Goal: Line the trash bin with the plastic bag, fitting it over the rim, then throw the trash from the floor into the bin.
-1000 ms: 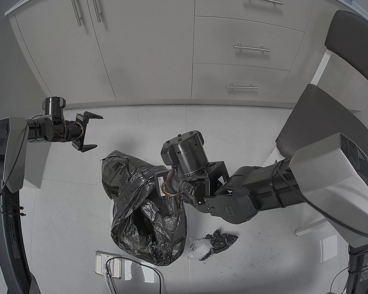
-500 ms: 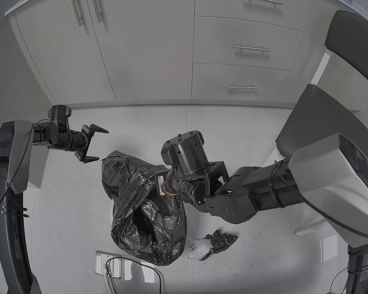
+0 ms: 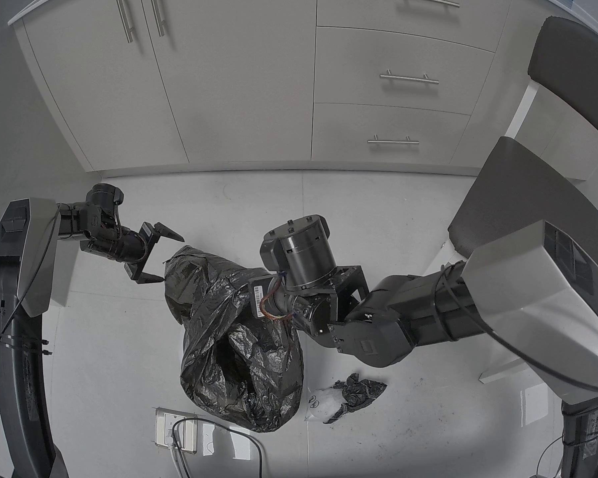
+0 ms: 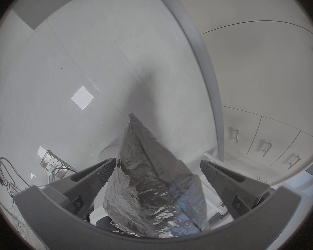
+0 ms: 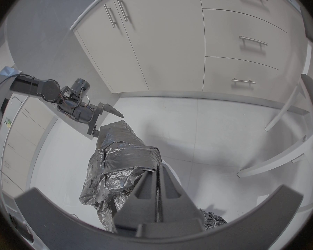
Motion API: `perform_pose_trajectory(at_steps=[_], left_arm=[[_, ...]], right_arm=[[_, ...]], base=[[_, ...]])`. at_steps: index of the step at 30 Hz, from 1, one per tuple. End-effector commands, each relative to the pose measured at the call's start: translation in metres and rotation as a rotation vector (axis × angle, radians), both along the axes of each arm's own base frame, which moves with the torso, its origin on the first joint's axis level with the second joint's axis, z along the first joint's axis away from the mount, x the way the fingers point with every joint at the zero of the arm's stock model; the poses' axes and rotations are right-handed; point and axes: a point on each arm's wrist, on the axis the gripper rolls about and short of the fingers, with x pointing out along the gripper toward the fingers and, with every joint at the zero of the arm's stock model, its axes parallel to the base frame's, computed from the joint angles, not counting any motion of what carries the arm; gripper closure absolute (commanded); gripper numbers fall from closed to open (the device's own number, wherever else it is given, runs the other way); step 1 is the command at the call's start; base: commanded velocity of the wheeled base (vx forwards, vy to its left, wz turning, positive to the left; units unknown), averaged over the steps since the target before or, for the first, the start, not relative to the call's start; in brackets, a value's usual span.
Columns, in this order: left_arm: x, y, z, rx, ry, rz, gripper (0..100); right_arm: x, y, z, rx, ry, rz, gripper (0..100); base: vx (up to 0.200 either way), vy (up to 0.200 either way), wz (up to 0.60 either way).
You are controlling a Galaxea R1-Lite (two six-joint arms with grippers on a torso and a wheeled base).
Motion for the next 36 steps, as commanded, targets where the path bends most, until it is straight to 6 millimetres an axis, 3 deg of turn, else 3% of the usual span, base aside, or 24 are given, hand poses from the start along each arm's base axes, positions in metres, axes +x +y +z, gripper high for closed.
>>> perform_pose_trajectory(at_steps=[1, 10, 34, 35, 36], left_arm=[[0.002, -0.007, -0.016, -0.005, 0.04, -0.013, 0], [0.003, -0.02, -0.031, -0.008, 0.08, -0.037, 0], [-0.001, -0.018, -0.015, -0.011, 0.073, -0.034, 0], [-0.001, -0.018, -0.014, -0.011, 0.07, -0.034, 100], [-0.001, -0.018, -0.014, -0.012, 0.07, -0.035, 100]], right_arm=[[0.001, 0.0, -0.003, -0.003, 0.003, -0.001, 100], [0.001, 0.0, -0.001, 0.007, -0.007, -0.002, 100], [0.002, 0.0, 0.001, 0.013, -0.01, -0.004, 100], [0.002, 0.0, 0.001, 0.014, -0.011, -0.004, 100], [0.003, -0.001, 0.001, 0.014, -0.011, -0.006, 100]], base=[[0.0, 0.0, 0.0], [0.0, 0.0, 0.0], [0.0, 0.0, 0.0], [0.0, 0.0, 0.0], [0.0, 0.0, 0.0]])
